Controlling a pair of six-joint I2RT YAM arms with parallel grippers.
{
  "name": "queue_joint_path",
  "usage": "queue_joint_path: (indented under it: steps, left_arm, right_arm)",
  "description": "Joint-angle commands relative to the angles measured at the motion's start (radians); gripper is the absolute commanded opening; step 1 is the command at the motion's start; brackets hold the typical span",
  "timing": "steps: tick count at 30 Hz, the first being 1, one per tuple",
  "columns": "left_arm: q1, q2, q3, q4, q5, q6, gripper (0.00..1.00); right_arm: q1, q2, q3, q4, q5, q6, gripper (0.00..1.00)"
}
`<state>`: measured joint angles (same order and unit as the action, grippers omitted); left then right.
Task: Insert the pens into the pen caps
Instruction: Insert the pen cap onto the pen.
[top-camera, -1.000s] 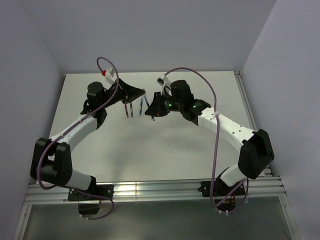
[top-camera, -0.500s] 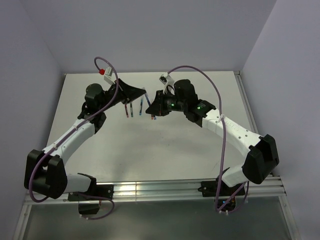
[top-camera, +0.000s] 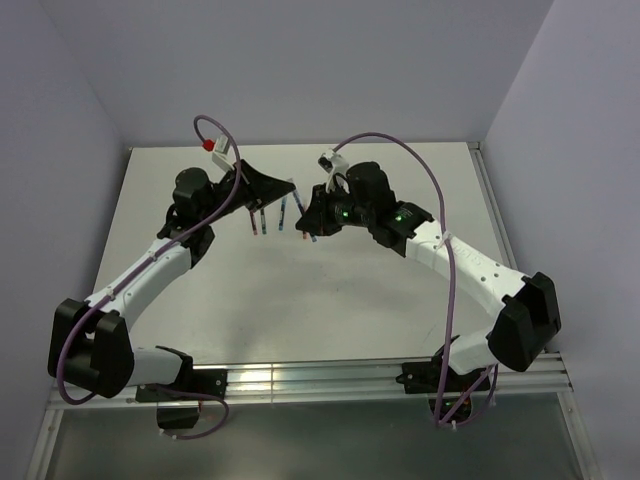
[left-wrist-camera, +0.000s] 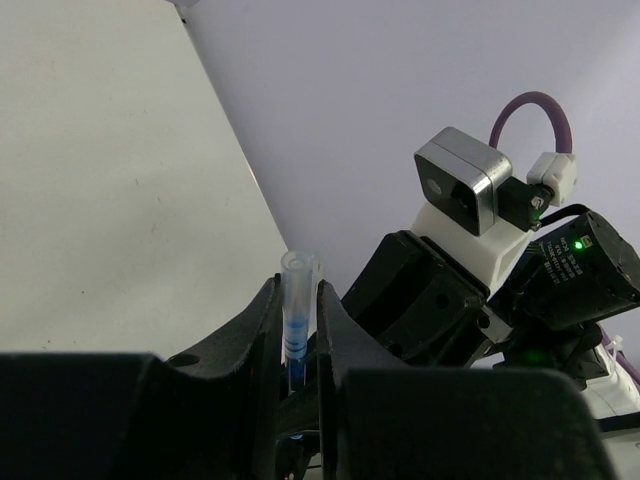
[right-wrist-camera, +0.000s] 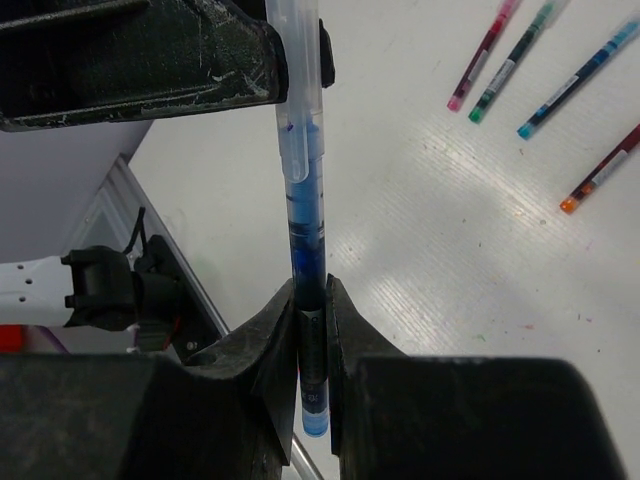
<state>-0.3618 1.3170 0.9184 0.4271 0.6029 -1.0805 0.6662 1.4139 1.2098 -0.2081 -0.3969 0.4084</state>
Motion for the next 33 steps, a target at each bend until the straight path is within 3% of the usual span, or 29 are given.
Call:
queue_joint_path:
  steps: [1,8,25,33]
  left_arm:
    - [-0.062,-0.041,0.022,-0.070,0.167,0.020,0.00]
    - [-0.066,-0.064,0.056,-0.157,0.179,0.071,0.00]
    - [-0.085,-0.147,0.191,-0.372,0.118,0.275,0.00]
    - [-0.085,-0.160,0.281,-0.410,0.103,0.324,0.13]
  right_arm:
    - [-0.014,-0.030,0.065,0.099,0.182,-0.040,0.00]
    - [0.012,-0.055,0.092,0.095,0.280,-0.108,0.00]
    - [0.039,-0.115,0.123,0.141,0.276,-0.166,0.00]
    - [0.049,-0.164,0.125,0.153,0.247,-0.183,0.00]
